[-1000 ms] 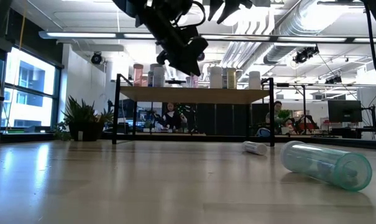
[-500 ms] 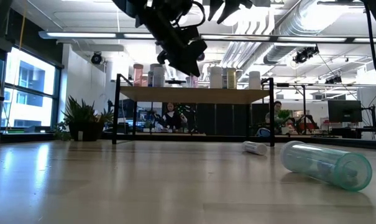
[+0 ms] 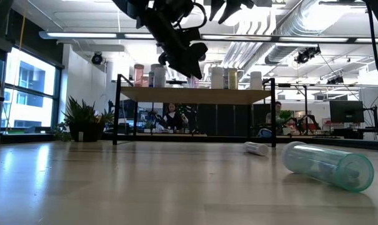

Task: Pick and place medicine bottles onto shelf by color
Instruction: Put the pink pill bottle on the shelf, then put the yellow white pill bottle on the shelf

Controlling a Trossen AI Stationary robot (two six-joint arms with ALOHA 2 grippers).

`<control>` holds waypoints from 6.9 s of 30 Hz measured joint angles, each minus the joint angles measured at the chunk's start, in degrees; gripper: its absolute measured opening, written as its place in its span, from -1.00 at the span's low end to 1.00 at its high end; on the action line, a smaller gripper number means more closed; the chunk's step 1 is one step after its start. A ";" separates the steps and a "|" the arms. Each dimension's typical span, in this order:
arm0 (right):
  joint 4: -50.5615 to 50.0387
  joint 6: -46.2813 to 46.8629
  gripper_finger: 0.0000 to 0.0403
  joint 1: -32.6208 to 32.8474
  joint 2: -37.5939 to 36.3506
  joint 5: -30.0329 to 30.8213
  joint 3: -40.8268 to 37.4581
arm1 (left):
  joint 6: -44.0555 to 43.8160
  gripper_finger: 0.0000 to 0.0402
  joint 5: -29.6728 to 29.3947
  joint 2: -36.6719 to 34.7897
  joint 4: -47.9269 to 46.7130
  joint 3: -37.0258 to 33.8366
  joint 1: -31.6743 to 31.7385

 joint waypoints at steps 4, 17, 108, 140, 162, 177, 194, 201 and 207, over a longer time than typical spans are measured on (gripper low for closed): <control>-0.02 0.00 -0.11 0.00 0.00 -0.16 0.00 | -0.06 0.08 0.04 0.00 0.00 0.00 -0.31; -0.46 -0.37 -0.11 0.00 0.00 -0.20 0.00 | -1.02 0.09 0.59 -2.84 -1.38 0.02 -0.42; 39.79 40.90 -0.11 21.70 -29.38 -19.43 -80.47 | -49.32 0.09 1.97 -30.64 -24.74 -24.48 -36.08; 38.23 35.56 -0.11 21.92 -12.60 -23.48 -75.23 | -49.31 0.09 1.29 -30.62 -24.32 -24.46 -36.00; 39.13 36.04 -0.11 21.92 -4.45 -20.68 -75.23 | -49.10 0.09 1.29 -30.62 -24.30 -24.46 -36.02; 39.15 36.07 -0.47 21.52 -3.50 -23.18 -75.23 | -49.18 0.09 1.11 -30.62 -24.30 -24.46 -36.02; 39.20 33.32 -0.63 21.53 -3.52 -23.22 -75.21 | -49.28 0.09 1.11 -30.62 -24.30 -24.46 -36.02; 39.28 31.69 -0.63 21.68 -3.65 -23.22 -75.23 | -49.13 0.09 1.11 -30.62 -24.30 -24.46 -36.02; 39.95 29.47 -0.63 21.68 -4.54 -23.46 -73.80 | -49.11 0.09 1.14 -30.62 -24.34 -24.46 -36.02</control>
